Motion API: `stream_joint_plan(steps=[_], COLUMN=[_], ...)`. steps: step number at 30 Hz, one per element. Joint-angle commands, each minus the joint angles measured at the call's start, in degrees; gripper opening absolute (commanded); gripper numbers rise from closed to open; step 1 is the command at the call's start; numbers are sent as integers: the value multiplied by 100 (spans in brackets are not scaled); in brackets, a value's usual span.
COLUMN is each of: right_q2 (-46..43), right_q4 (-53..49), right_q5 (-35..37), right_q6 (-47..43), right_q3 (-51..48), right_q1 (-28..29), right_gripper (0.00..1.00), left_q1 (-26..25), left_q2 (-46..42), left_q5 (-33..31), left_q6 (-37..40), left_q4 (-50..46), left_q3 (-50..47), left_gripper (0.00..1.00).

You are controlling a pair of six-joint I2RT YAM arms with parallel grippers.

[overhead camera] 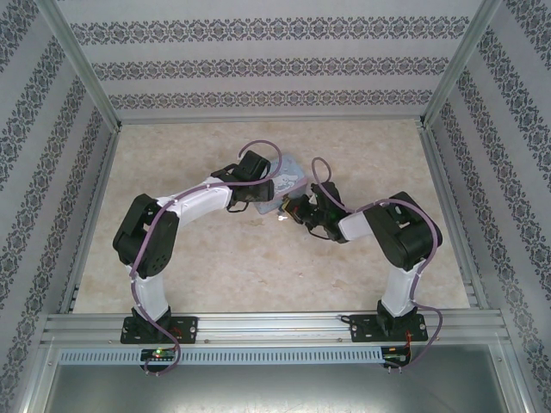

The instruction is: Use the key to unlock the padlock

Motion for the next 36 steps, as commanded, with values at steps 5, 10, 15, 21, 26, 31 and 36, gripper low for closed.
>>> stream_joint_plan(steps=[5,10,15,21,26,31,36], right_q2=[24,9,25,204,348,499,574], right_q4=[-262,-756,-1206,-1612,-2411,-3164,-3308], right_q5=[-359,-737,-904,-1206,-1280,-1279,-1279], right_q6=[-453,-896,-1277,-1513,-1942,-2345,-2394], right_q3=[376,453,585,1112,1643,2245,2648], right_q1=[-587,-890,-1180,-1263,-1267,-1369,-1552], right_gripper=[0,0,0,0,0,0,0], left_q1=[-93,-93,-106,-154,-190,-216,-231], left_q2=[497,530,600,741,856,954,1008], left_q5=[-10,30,65,65,126,162,180], left_q6=[33,5,35,114,144,214,251], left_q4=[-945,-937,-988,-1079,-1134,-1204,-1234], left_q3=[-332,-346,-276,-179,-136,-65,-38], left_gripper=[64,63,63,62,61,60,59])
